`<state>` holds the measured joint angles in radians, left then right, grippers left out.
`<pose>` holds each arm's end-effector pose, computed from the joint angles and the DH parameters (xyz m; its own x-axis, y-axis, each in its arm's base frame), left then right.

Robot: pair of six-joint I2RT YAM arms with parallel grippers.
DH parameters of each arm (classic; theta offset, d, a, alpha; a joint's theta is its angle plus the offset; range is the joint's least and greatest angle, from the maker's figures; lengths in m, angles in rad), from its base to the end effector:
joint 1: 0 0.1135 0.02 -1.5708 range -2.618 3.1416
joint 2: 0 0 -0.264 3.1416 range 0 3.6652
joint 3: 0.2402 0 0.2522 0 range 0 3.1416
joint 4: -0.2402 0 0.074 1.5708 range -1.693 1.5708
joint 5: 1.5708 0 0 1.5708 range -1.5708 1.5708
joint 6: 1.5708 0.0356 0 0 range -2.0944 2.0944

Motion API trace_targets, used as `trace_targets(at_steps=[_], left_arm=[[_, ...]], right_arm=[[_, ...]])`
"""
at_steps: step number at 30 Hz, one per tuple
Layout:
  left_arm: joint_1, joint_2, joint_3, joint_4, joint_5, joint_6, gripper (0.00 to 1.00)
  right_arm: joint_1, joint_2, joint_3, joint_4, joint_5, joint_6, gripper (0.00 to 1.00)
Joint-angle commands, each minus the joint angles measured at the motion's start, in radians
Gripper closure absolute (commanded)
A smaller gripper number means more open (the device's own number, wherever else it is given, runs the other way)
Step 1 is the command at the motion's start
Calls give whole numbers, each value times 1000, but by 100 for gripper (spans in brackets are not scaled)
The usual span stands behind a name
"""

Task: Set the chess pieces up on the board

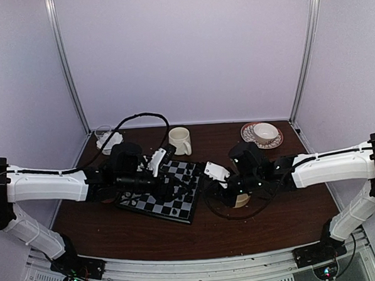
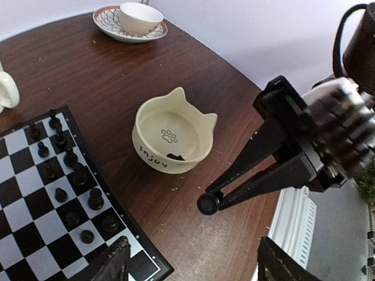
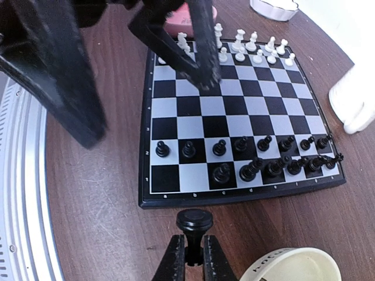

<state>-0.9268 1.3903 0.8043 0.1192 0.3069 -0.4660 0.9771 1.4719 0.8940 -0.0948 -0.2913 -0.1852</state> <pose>0.1753 -0.2514 0.2392 -0.6567 0.1613 -0.7367 0.7044 0.4803 -0.5227 0.1686 0.2680 0.2253 -0.1733 -0.5720 -0.8017 -0.9681 0.2486 0.0319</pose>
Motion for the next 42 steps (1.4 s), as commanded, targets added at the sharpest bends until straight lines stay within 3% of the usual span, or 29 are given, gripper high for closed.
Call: trace_targets(at_steps=[1,4,7,17,29,40,42], left_arm=[[13,57,35,86,156,-112,25],[17,98,57,93,216,-154,28],[19,130,65,124,276,-190,38],[20,189,82,143,321,-226,42],[19,213,99,136,343,-229,75],[19,215,105,111,327,-218,83],[19,213,105,112,325,-218,84]], right_arm=[[45,-29,-26,88,0,-25,95],[67,-39,-38,92,18,-45,95],[80,-49,-52,130,31,-57,95],[98,-51,-55,133,58,-77,94],[100,-45,-53,132,59,-77,94],[100,-54,-61,144,80,-69,91],[100,-57,-64,147,79,-68,85]])
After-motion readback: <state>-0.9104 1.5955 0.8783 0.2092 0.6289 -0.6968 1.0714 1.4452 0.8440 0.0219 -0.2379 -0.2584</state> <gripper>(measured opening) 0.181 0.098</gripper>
